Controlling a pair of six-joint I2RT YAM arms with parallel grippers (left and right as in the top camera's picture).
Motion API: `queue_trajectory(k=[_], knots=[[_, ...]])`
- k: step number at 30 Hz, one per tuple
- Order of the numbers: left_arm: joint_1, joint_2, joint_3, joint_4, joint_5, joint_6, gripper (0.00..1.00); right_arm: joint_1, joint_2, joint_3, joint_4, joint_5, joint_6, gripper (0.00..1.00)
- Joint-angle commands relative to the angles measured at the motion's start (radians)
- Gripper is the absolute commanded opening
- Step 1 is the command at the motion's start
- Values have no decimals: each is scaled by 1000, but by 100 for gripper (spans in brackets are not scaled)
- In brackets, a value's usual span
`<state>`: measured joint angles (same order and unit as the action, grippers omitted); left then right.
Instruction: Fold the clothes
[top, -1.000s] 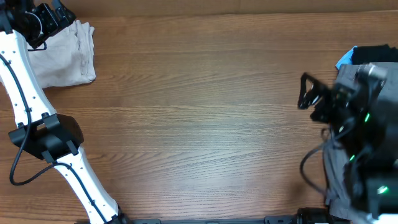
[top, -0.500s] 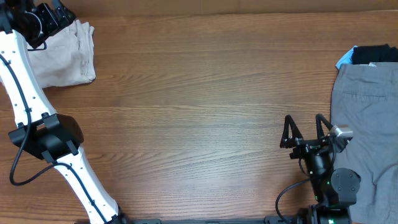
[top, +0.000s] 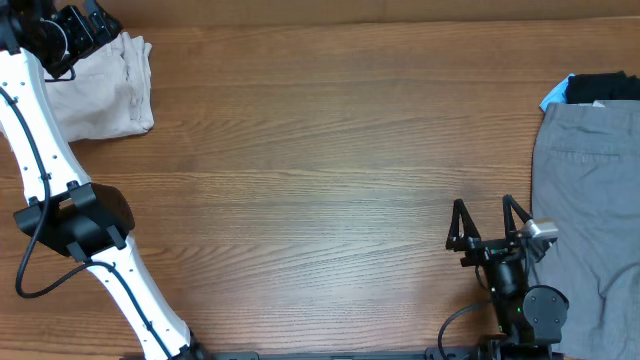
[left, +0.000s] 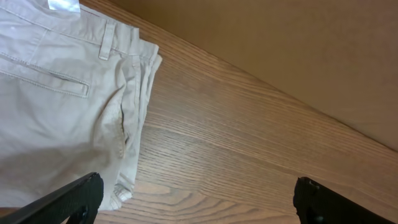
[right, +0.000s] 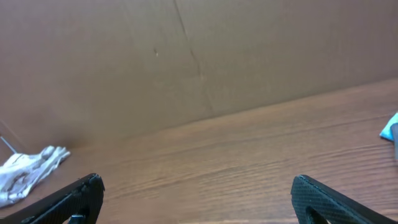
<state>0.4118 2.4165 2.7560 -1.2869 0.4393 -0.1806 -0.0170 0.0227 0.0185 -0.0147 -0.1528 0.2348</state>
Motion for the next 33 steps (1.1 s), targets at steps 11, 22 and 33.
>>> queue_trajectory(k=[11,22,33], knots=[[-7,9,2,2,17,-3,100,10,-20,-10,-58,17,-83,100],[-6,9,2,2,17,-3,100,10,-20,-10,-58,17,-83,100],[-7,9,2,2,17,-3,100,10,-20,-10,-57,17,-83,100]])
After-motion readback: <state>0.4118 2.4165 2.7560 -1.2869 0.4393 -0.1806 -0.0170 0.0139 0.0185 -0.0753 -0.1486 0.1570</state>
